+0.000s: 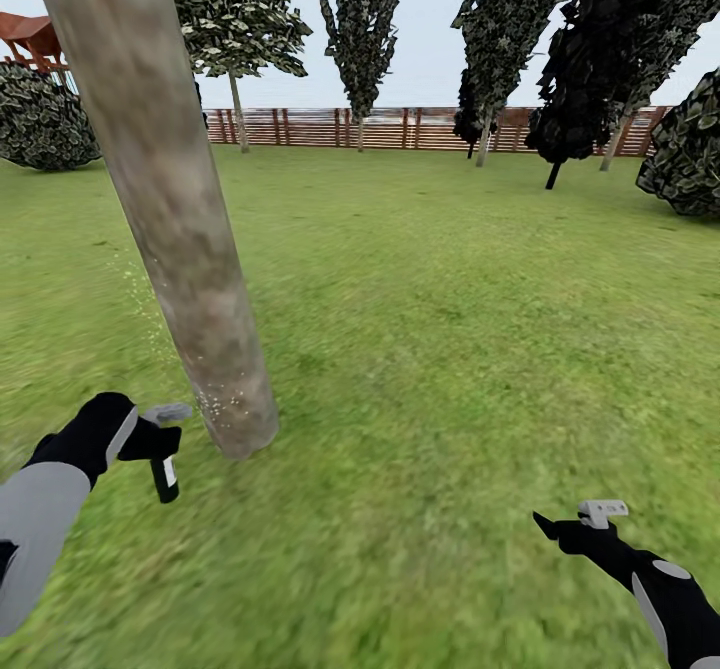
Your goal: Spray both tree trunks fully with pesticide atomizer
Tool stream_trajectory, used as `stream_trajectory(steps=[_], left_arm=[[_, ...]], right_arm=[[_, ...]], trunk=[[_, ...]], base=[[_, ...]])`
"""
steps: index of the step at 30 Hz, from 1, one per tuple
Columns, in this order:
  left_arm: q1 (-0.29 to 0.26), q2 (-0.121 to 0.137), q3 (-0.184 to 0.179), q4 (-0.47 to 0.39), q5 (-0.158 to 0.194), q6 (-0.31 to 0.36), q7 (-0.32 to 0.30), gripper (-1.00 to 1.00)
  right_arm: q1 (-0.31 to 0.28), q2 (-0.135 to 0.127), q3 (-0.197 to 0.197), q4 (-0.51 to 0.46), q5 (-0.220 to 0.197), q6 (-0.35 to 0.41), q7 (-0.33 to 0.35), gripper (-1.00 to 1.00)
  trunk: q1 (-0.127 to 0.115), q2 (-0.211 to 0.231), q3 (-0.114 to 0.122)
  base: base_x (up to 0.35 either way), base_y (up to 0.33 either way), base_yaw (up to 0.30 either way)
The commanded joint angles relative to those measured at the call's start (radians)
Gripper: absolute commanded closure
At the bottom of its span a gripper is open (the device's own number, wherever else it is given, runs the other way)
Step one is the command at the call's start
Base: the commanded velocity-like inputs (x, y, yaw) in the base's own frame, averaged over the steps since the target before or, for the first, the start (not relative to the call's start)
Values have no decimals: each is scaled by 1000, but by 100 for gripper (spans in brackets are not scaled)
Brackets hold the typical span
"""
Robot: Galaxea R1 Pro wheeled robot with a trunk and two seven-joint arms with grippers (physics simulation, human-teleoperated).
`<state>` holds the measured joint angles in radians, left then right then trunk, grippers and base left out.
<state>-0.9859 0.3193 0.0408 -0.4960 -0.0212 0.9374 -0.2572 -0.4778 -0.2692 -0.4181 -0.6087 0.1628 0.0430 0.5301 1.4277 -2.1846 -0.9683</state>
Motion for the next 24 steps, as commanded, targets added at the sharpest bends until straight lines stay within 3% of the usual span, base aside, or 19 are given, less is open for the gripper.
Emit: stream_trajectory(steps=[1, 5, 7, 10, 13, 14, 22, 24], left_arm=[[3, 2, 5, -3, -8, 4, -17, 100], [-7, 8, 7, -8, -13, 6, -39, 100], [-30, 37, 7, -57, -12, 16, -48, 100], [-36, 41, 7, -68, -12, 18, -52, 100], [-88, 73, -111, -117, -12, 45, -173, 100], [-89, 75, -122, -118, -13, 43, -195, 100], [-104, 79, -131, -110, -12, 47, -222, 100], [-147, 81, -127, -117, -13, 60, -225, 100]], right_arm=[[-1, 1, -7, -2, 9, 5, 8, -100], [-1, 1, -7, -2, 9, 6, 8, -100], [-1, 2, -7, -2, 9, 6, 8, -100], [-1, 2, -7, -1, 9, 6, 8, -100], [-1, 2, -5, 0, 9, 6, 8, -100], [-1, 2, -5, 0, 9, 6, 8, -100], [-1, 2, -7, -1, 9, 6, 8, -100], [-1, 2, -7, 0, 9, 6, 8, -100]], trunk=[[0, 0, -1], [0, 0, -1], [0, 0, -1], [0, 0, -1], [0, 0, -1], [0, 0, -1], [0, 0, -1], [0, 0, -1]], base=[[0, 0, 0], [0, 0, 0], [0, 0, 0], [0, 0, 0], [-68, 0, 0], [-248, 0, 0], [-51, 0, 0], [0, 0, 0]])
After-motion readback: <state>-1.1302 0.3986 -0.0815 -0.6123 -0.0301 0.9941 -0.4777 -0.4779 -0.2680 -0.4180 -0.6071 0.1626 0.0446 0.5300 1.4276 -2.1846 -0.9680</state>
